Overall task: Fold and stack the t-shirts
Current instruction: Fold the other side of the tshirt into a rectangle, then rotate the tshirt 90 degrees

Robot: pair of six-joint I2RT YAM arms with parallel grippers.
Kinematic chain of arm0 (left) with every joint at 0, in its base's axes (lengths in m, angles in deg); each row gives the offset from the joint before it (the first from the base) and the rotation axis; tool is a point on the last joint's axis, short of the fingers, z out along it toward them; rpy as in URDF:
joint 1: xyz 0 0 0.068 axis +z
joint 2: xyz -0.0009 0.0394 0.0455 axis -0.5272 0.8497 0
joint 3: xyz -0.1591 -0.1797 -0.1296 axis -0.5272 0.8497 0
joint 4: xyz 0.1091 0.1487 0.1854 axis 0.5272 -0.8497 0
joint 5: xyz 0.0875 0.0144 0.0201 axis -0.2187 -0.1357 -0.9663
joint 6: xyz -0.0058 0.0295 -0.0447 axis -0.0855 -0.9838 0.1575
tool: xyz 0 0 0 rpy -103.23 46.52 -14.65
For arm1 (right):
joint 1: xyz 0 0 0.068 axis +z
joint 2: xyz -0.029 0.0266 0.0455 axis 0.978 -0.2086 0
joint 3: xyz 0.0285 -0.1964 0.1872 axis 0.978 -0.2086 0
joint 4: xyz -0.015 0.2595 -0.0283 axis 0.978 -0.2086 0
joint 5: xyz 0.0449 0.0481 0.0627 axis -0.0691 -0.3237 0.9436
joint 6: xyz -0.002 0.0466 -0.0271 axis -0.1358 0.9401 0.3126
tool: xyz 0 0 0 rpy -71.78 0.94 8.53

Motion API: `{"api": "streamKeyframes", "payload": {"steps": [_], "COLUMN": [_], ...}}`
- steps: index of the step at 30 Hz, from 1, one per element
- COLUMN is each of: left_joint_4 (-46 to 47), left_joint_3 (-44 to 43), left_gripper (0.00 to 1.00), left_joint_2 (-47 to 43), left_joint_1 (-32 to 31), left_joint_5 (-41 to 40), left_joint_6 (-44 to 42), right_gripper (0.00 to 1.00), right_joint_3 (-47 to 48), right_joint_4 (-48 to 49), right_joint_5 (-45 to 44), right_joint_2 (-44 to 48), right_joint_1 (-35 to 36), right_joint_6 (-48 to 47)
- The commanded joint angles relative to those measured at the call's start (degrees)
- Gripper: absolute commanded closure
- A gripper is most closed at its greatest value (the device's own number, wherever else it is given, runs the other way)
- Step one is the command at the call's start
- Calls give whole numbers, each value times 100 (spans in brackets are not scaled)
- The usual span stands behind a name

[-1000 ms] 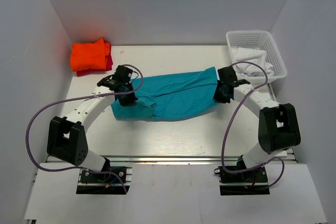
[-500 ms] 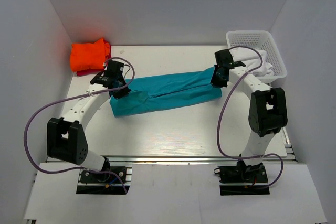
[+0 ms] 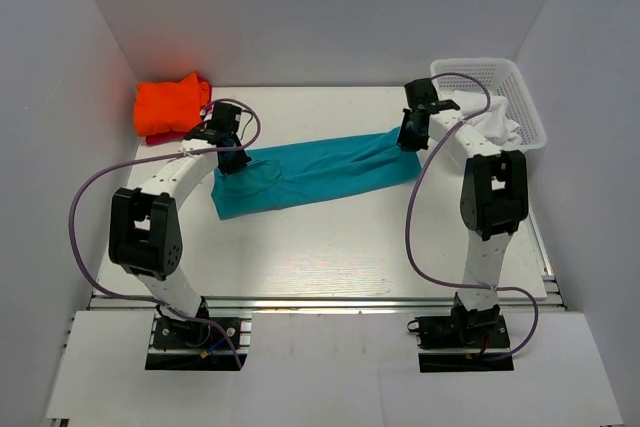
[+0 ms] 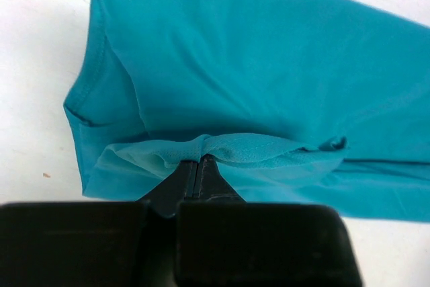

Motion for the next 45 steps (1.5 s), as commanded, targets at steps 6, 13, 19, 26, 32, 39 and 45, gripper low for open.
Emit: {"api": "streamKeyframes", "payload": {"steps": [6,13,19,26,32,39,45], "left_joint_4": [150,-455,-316,404,1434,1416,1197], "left_joint_3": [-532,-1707,-1921,-938,189,-13,-127], "left_gripper": [100,0,0,0,0,0,0], "left_joint_2": [554,1494,1268,669,826,1504,1732], "left_joint_1": [249,434,486,346,346,399,451], "left_joint_5": [-416,-425,-302,777,2265,2335,2011], "left_joint_6": [226,297,16,-555,-626,-521,-521], "right_gripper": [100,41,11,10,10,10,10], "right_joint_3": [836,1479,531,-683,-905,-139,572], "right_joint_4": [-59,2,782,1488,1796,2074,1911], "right_joint_5": [-131,-193,52,958,1792,2015,1714], "right_joint_2": [-764,-1020,-64,659,353,-508,-1273], "right_joint_1": [-9,-27,0,44,44,26,-70], "right_joint_6": [-28,-236,-483,-669,-449,-194,52]}}
